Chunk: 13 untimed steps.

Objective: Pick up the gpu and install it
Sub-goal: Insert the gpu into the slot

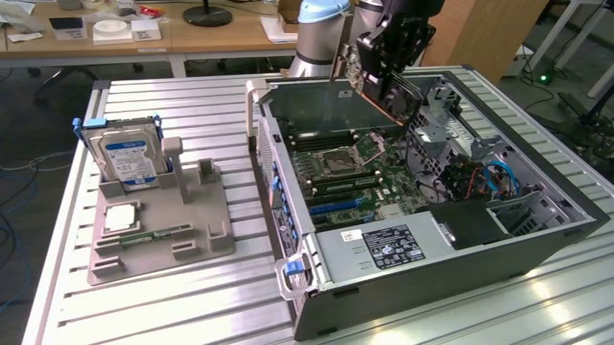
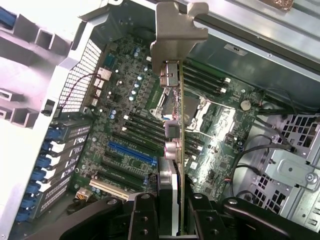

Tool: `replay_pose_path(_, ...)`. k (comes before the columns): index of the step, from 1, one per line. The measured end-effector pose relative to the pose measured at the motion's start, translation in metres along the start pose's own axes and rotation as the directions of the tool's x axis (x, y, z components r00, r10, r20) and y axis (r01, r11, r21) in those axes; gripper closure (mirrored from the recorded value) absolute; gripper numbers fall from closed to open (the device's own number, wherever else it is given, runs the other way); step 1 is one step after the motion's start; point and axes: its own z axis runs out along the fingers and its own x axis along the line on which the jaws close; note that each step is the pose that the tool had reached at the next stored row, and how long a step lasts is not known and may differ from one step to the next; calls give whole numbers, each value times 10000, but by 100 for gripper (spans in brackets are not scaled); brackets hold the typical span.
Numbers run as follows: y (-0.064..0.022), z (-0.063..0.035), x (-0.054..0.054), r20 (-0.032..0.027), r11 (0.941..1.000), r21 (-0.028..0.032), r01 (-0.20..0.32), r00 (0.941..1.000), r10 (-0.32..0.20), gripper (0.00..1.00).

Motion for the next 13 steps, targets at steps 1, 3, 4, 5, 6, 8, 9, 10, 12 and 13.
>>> replay_pose_path(1,-1,0,0,-1,10000,0,48,10000,-48,72)
replay_pose_path(3,-1,0,0,-3,9999,1,142,9999,-142,72)
replay_pose_path(4,-2,0,1,-4,9998,1,191,9998,-191,72)
replay_pose_path(5,-2,0,0,-5,9997,1,241,9997,-241,72)
replay_pose_path(6,-2,0,0,-5,9996,1,293,9996,-293,72)
replay_pose_path(8,-2,0,0,-7,9992,1,394,9992,-394,72)
replay_pose_path(9,-2,0,1,-8,9990,2,439,9990,-439,72)
replay_pose_path(10,-2,0,1,-9,9988,2,484,9988,-484,72)
replay_pose_path(12,-3,0,1,-9,9984,1,572,9984,-572,72)
replay_pose_path(13,-4,0,1,-11,9981,1,618,9981,-618,72)
